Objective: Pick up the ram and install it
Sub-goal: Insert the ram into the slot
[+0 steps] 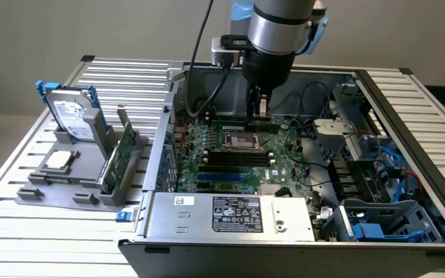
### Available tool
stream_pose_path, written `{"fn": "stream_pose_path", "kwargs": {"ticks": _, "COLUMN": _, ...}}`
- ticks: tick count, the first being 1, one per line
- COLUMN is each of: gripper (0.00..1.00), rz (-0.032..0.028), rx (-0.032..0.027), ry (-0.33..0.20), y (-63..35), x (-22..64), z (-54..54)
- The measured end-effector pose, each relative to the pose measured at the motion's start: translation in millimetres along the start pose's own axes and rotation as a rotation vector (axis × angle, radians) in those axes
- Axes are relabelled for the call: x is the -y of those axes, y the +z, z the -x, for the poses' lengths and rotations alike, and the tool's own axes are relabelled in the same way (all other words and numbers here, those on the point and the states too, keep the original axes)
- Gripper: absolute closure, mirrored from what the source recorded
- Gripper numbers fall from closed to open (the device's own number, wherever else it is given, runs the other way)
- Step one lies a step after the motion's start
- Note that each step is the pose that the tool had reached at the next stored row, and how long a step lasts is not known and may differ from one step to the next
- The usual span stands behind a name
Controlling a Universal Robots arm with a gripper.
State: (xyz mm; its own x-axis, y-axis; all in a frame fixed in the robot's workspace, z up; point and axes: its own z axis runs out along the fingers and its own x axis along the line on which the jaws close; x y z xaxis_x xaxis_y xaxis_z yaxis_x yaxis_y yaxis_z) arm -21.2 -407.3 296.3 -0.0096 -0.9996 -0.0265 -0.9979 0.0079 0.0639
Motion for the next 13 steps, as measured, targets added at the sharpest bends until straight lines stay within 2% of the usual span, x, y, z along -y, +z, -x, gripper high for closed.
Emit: {"fn": "stream_pose_path", "kwargs": {"ticks": 13, "gripper": 0.86, "rz": 0.0, "rx": -0.0001, "ry": 0.0, "y": 23.5, "x": 1.5, "z": -1.4}}
